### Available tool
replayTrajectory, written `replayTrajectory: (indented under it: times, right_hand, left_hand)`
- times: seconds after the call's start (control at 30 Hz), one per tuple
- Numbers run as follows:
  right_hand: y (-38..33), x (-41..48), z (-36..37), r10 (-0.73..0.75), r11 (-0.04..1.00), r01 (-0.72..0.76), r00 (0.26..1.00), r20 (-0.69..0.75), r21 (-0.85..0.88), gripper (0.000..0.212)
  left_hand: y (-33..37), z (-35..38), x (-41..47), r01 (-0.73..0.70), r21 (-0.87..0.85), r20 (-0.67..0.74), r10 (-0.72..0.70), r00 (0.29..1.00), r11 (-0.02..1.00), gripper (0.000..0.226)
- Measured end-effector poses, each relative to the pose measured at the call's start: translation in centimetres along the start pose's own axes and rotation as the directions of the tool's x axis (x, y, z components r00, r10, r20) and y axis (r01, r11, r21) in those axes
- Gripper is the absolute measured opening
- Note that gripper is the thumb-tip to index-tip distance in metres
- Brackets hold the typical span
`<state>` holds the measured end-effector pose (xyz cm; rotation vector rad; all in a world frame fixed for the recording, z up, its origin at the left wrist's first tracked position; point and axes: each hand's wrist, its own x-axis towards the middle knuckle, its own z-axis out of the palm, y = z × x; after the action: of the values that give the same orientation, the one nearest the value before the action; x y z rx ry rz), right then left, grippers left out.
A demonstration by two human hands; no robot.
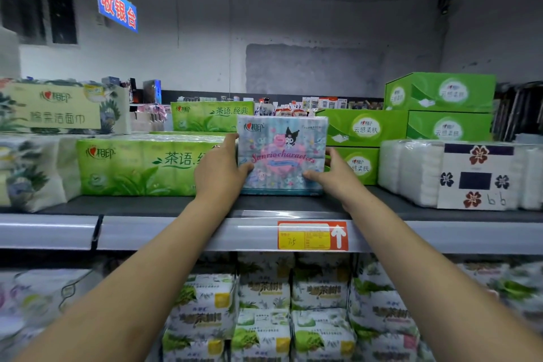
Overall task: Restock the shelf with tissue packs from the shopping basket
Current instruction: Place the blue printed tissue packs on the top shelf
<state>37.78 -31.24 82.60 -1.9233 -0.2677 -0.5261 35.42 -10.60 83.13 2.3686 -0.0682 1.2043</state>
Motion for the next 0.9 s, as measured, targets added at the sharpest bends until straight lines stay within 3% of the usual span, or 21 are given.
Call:
replayTrajectory:
  times: [0.1, 0.3, 0.47, 0.67, 0.77, 0.9]
  right_hand:
    - [0.0, -0.1, 0.0, 0.002, 1.0, -0.002, 1.0, -0.02, 0.025, 0.063]
    - [-0.7, -0.4, -0.5, -0.048, 0.999, 0.046, 0.979, -0.199, -0.018, 0.055]
    - [-1.0, -1.0, -0.5, -0.164, 0.986, 0.153, 0.942, -0.294, -0.061, 0.042]
    - [-1.7, -1.5, -0.5, -0.276, 0.961, 0.259, 0.881, -0.384, -0.096, 0.026]
    - [-2.6, -2.4, -0.8, -0.288, 0.949, 0.314, 0.882, -0.374, 0.01, 0.012]
    - [-3.5, -4.3, -1.4, -0.285, 0.906, 0.372, 0.889, -0.358, 0.203, 0.013]
  left_hand:
    - [-0.1, 0.0, 0.0, 0.005, -0.03, -0.011, -0.005, 1.0, 1.0, 0.056]
    - [0.0, -0.7, -0.2, -0.03, -0.147, -0.096, 0.016, 0.995, 0.989, 0.042]
    - [-0.6, -1.9, -0.6, 0.005, -0.42, -0.152, -0.076, 0.985, 0.907, 0.022]
    - [-1.6, -4.0, -2.5, -0.029, -0.451, -0.159, -0.048, 0.986, 0.892, 0.008]
    - [-1.9, -5.3, -3.2, -0.036, -0.434, -0.137, -0.027, 0.99, 0.9, 0.004]
    - [-2.2, -6.4, -4.4, -0.033, -0.45, -0.132, -0.03, 0.991, 0.892, 0.005]
